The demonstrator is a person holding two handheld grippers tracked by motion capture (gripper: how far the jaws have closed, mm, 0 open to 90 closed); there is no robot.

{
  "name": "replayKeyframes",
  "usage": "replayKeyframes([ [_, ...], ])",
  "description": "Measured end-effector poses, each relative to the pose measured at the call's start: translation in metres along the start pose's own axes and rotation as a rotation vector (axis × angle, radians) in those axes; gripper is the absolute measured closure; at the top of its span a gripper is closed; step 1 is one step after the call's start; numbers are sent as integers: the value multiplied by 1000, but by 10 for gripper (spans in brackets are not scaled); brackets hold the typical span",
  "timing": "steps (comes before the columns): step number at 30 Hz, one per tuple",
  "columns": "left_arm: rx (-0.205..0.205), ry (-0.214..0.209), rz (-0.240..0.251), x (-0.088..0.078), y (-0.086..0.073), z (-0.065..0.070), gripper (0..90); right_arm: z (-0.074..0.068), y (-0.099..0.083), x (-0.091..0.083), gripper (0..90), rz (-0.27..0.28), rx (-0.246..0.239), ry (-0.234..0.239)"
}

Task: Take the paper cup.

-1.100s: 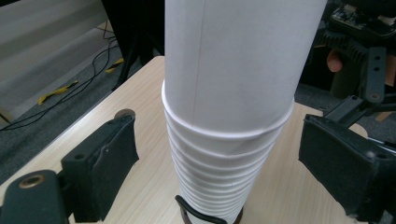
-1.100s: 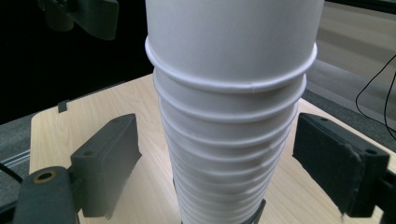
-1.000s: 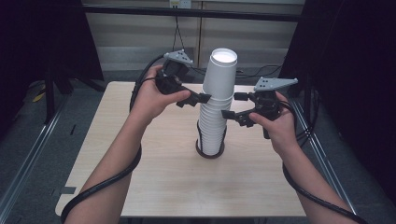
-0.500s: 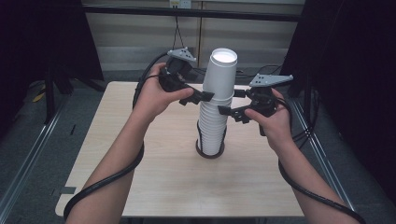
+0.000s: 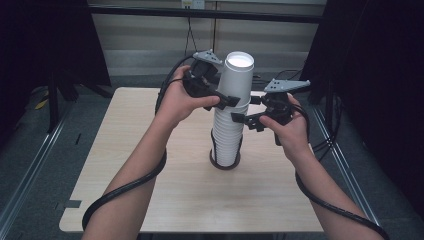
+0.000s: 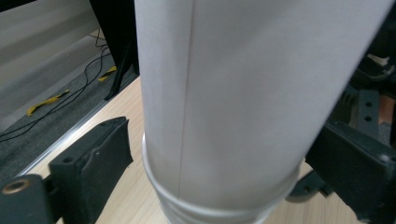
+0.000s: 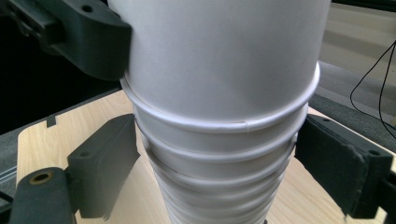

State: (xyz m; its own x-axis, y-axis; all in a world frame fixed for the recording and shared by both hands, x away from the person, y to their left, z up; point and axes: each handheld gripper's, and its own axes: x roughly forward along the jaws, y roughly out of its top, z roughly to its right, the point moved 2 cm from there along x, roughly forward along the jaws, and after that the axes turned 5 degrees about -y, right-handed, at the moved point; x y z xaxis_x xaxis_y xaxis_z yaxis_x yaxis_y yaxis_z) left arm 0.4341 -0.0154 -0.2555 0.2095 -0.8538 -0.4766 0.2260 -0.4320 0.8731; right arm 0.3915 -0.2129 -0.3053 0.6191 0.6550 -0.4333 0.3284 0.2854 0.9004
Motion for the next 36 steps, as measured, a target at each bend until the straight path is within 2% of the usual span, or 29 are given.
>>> replayKeyframes([
  [3, 4, -1, 0, 4, 0, 0, 65, 0, 0, 0, 128, -2, -2, 0],
  [6, -10, -5, 15, 9, 0, 0, 64, 0, 0, 0, 128, -4, -2, 2],
  [12, 6, 3, 28, 14, 2, 2, 87, 0, 1, 0, 127, -5, -6, 1],
  [18, -13, -14, 50, 15, 0, 0, 90, 0, 0, 1, 125, 0, -1, 1],
  [25, -14, 7, 52, 15, 2, 2, 99, 0, 0, 2, 118, 0, -5, -3],
  [36, -18, 8, 67, 13, 4, 3, 110, -1, -1, 2, 118, 5, -9, -7],
])
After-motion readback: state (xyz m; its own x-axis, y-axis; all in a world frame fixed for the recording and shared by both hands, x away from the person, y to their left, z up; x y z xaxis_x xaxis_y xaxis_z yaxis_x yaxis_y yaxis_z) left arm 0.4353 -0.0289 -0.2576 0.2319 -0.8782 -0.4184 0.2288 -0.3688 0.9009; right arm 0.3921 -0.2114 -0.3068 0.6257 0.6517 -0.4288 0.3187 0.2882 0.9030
